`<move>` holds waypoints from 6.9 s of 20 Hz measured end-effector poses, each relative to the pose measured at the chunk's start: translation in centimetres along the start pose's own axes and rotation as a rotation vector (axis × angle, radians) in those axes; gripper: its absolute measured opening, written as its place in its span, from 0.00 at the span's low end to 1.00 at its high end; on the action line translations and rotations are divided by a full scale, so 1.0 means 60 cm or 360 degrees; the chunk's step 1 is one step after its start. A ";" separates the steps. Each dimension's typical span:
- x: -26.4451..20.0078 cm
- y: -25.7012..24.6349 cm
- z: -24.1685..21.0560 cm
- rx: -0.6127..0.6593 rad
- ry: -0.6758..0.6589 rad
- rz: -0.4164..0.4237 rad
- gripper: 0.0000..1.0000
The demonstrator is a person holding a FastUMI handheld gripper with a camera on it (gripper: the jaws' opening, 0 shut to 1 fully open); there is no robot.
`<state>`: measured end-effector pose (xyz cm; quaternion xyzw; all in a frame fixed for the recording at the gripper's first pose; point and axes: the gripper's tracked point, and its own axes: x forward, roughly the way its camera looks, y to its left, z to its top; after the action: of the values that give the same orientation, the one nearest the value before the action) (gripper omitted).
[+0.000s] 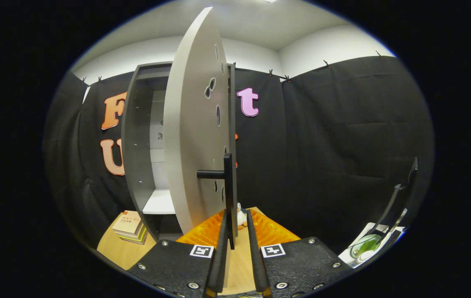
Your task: Open the shoe cabinet door, grab the shoes and put them into the shoe cabinet, then close the shoe cabinet door.
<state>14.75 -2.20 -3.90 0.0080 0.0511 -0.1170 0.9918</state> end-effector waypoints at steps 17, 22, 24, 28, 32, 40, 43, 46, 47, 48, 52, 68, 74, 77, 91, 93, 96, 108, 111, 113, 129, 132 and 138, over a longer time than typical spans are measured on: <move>-0.005 -0.125 0.010 0.0023 -0.0039 -0.0077 0.29; -0.012 -0.154 0.013 0.0035 -0.0030 -0.0133 0.29; -0.016 -0.144 0.019 0.0065 -0.0038 -0.0104 0.29; -0.022 -0.115 0.032 0.0034 -0.0060 -0.0048 0.30; -0.026 -0.073 0.043 0.0001 -0.0075 0.0023 0.30; -0.025 0.007 0.041 -0.0027 -0.0052 0.0146 0.30; -0.024 0.040 0.031 -0.0033 -0.0029 0.0190 0.30; -0.024 0.075 0.011 -0.0032 0.0018 0.0236 0.30; -0.026 0.089 0.004 -0.0027 0.0025 0.0258 0.30; -0.026 0.102 -0.007 -0.0026 0.0041 0.0276 0.30; -0.019 0.153 -0.088 -0.0032 0.0203 0.0366 0.30; 0.003 0.282 -0.577 0.0077 0.1112 0.0524 0.31; 0.015 0.314 -0.685 0.0110 0.1303 0.0534 0.35; 0.028 0.322 -0.720 0.0114 0.1362 0.0525 0.36; 0.073 0.329 -0.730 0.0175 0.1332 0.0519 0.00; 0.078 0.321 -0.686 0.0192 0.1250 0.0544 0.00; 0.074 0.319 -0.625 0.0191 0.1195 0.0618 0.00; 0.104 0.321 -0.304 0.0231 0.0715 0.0773 0.00; 0.124 0.328 -0.213 0.0227 0.0568 0.0820 0.00; 0.148 0.337 -0.166 0.0212 0.0491 0.0848 0.00; 0.478 0.446 -0.070 0.0001 0.0364 0.0938 0.00; 0.529 0.472 -0.090 -0.0047 0.0403 0.0929 0.00; 0.560 0.501 -0.127 -0.0028 0.0503 0.0951 0.00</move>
<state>53.50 19.48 -14.83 0.0322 0.2006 0.1821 0.9621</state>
